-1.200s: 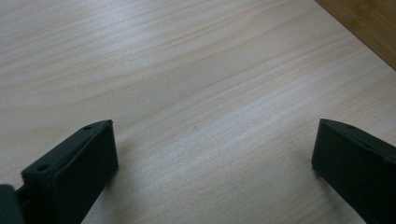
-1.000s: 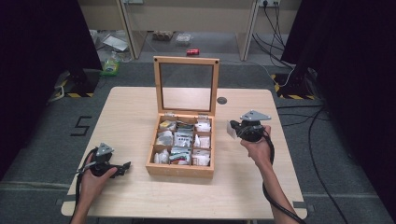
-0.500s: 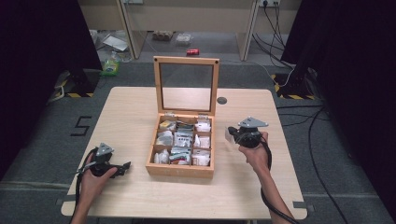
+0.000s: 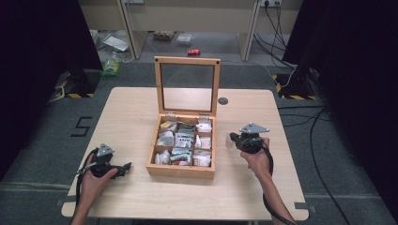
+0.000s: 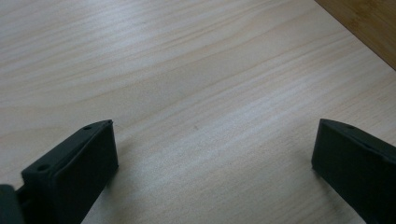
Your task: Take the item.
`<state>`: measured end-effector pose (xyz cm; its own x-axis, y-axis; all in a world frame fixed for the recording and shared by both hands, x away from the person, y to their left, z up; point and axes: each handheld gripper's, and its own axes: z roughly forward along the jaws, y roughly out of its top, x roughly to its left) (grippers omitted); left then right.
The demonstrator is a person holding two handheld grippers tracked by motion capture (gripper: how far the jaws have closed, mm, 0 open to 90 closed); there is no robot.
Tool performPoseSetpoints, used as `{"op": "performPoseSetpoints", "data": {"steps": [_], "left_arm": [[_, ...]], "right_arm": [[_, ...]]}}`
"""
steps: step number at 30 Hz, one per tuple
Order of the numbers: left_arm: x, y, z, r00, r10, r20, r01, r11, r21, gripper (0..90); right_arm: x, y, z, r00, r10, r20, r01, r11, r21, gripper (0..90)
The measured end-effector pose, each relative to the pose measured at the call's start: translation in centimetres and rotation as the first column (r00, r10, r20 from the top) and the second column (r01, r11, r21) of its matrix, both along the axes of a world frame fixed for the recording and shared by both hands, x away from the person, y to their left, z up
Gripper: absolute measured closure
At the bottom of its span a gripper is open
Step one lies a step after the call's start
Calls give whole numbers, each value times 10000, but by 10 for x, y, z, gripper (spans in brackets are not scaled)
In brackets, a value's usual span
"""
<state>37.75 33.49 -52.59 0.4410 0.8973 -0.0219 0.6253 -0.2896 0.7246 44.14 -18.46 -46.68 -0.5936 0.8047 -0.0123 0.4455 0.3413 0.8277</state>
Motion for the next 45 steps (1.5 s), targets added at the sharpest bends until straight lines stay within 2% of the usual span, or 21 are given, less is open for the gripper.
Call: {"op": "performPoseSetpoints", "data": {"steps": [14,21,24,35,39,45], "left_arm": [[0,0,0,10000,-1,0,1,10000,2,0],[0,0,0,10000,0,-1,0,10000,3,0],[0,0,0,10000,0,-2,0,10000,0,0],[0,0,0,10000,2,-1,-2,10000,4,0],[0,0,0,10000,2,-3,-2,10000,2,0],[0,0,0,10000,2,-1,-2,10000,2,0]], "right_arm": [[-1,-14,-10,9982,-545,-270,548,9984,127,843],[0,-17,-15,9974,-589,-407,594,9982,121,813],[-1,-18,-17,9954,-740,-602,754,9969,211,799],[1,-24,-19,9930,-910,-750,936,9951,325,768],[2,-25,-19,9929,-930,-745,963,9945,419,688],[3,-22,-19,9882,-1087,-1078,1157,9914,606,553]]}}
